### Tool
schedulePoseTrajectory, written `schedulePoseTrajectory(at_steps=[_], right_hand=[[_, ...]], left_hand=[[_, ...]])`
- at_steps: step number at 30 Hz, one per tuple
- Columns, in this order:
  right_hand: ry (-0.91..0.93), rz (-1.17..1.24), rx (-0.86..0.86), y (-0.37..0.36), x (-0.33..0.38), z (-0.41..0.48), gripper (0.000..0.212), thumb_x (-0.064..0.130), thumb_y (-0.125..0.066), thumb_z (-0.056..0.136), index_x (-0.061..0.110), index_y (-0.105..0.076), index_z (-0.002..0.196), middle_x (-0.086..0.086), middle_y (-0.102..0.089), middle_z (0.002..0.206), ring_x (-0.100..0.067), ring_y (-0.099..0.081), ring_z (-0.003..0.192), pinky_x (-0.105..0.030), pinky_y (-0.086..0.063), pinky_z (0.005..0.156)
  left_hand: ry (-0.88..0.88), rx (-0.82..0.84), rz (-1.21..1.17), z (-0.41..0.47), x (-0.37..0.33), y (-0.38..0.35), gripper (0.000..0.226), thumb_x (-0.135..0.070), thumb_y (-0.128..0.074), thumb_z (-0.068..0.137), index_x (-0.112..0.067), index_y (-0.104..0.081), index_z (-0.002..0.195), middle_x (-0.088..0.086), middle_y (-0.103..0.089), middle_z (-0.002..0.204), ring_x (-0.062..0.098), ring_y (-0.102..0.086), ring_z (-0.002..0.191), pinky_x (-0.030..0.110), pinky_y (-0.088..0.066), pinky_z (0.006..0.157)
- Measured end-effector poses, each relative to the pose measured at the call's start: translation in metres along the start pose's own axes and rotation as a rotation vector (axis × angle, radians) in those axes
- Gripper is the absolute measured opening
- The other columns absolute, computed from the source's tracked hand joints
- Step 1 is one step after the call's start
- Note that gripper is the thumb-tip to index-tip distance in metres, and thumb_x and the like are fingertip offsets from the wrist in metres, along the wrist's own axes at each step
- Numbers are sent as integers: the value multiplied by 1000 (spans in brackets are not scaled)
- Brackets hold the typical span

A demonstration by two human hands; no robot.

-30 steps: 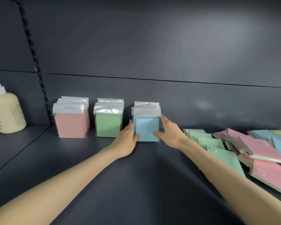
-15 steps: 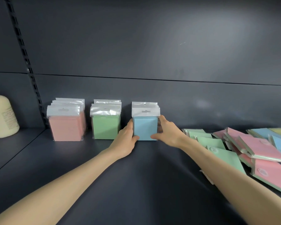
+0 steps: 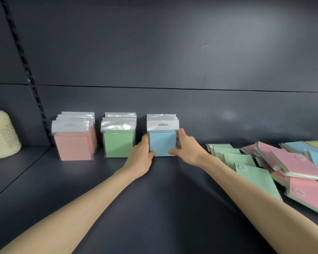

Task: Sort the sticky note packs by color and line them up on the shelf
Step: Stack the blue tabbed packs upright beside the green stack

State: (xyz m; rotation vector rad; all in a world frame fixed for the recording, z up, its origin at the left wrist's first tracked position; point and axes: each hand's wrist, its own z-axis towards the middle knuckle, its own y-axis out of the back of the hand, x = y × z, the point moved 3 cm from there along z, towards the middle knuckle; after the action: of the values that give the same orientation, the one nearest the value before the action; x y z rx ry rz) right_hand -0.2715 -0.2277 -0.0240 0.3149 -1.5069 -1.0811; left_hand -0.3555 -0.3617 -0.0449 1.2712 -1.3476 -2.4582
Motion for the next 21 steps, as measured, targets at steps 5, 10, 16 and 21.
schedulePoseTrajectory(at_steps=[5,10,16,21], right_hand=[[0,1,2,0,-2,0,54,15,-65,85,14,-33,129,-5,-57,127,-24,-59,105,-31,-49,87],[23,35,-52,5,-2,1,51,15,-67,81,15,-38,123,0,-59,122,-21,-62,97,-32,-51,84],[111,63,-189,12,1,2,76,15,-71,78,21,-27,140,3,-51,133,-20,-54,113,-39,-46,97],[219,-49,-296,19,10,-2,72,13,-69,79,27,-32,138,6,-37,129,-18,-53,104,-36,-49,88]], left_hand=[[21,-8,14,-1,-2,-1,48,-8,-50,95,-8,-29,139,13,-54,129,29,-51,115,27,-38,85],[26,-64,-12,-1,-3,2,45,-10,-53,94,-8,-35,135,10,-58,123,27,-56,108,28,-43,85],[-10,-203,-110,-3,-3,9,43,-9,-55,91,-12,-34,128,9,-58,116,28,-60,98,45,-50,85],[-65,-269,-111,-4,-2,13,30,-3,-59,87,-17,-36,101,6,-57,105,29,-61,91,50,-51,78]])
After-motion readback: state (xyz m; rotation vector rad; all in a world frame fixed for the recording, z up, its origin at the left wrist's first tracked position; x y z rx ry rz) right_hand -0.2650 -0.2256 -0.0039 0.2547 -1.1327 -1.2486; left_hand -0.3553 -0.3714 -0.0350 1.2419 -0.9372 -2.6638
